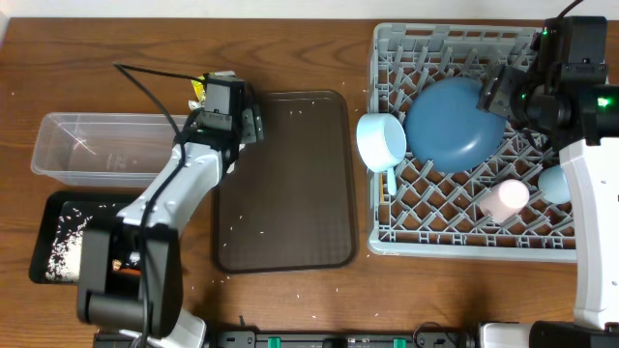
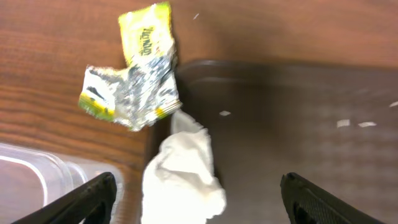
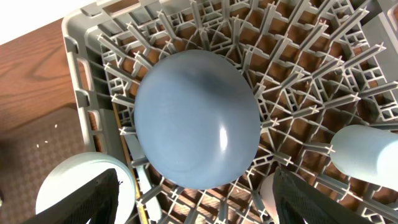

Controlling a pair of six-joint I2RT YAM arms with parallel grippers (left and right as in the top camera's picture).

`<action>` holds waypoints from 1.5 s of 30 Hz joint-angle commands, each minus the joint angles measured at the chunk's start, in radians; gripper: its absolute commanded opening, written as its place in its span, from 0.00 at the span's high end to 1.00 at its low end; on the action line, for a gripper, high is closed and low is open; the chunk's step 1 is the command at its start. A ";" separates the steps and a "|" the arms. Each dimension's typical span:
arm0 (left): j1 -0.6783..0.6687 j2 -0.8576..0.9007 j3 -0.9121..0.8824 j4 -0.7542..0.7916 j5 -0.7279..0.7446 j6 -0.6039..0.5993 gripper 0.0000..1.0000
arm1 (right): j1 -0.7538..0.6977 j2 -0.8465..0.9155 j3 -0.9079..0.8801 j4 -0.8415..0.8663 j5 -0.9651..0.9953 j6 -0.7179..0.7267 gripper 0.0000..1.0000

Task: Sort waste into correct bins and load items into the dishwasher rack
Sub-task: 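Move the left gripper to the white tissue and grasp it, then drop the tissue into the clear plastic bin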

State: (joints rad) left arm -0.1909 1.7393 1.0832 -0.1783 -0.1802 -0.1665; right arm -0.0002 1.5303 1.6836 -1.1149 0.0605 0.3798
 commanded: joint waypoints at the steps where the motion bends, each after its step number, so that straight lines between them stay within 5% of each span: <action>1: -0.002 0.063 0.002 0.000 -0.075 0.062 0.18 | -0.005 -0.019 0.002 -0.001 0.002 0.005 0.28; 9: -0.012 0.164 0.002 0.005 -0.066 0.062 0.29 | -0.005 -0.019 0.002 -0.001 0.002 0.005 0.27; 14: -0.025 0.180 0.002 0.003 -0.063 0.062 0.53 | -0.005 -0.019 0.002 -0.001 0.002 0.005 0.27; 20: -0.051 0.159 0.003 -0.019 -0.068 0.062 0.94 | -0.005 -0.019 0.002 -0.003 0.003 0.005 0.27; 32: 0.075 -0.280 0.052 -0.159 -0.126 0.062 0.94 | -0.005 -0.019 0.002 -0.003 0.003 0.005 0.27; 38: 0.242 -0.266 0.039 -0.194 -0.127 0.035 0.94 | -0.005 -0.019 0.002 -0.003 0.002 0.005 0.27; 39: 0.259 -0.245 0.039 -0.192 -0.126 0.016 0.91 | -0.005 -0.019 0.002 -0.003 0.002 0.005 0.27; 40: 0.274 -0.225 0.039 -0.183 -0.120 0.008 0.66 | -0.005 -0.019 0.002 -0.003 0.002 0.005 0.28; 41: 0.282 -0.214 0.039 -0.179 -0.118 0.008 0.23 | -0.005 -0.019 0.002 -0.003 0.002 0.005 0.27; 42: 0.288 -0.207 0.039 -0.177 -0.117 0.008 0.04 | -0.005 -0.019 0.002 -0.003 0.002 0.005 0.27; 45: 0.291 -0.208 0.040 -0.143 -0.086 0.010 0.02 | -0.005 -0.019 0.002 -0.004 0.002 0.005 0.27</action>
State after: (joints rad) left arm 0.0978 1.5448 1.1282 -0.3435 -0.2909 -0.1379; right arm -0.0002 1.5303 1.6836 -1.1175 0.0601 0.3794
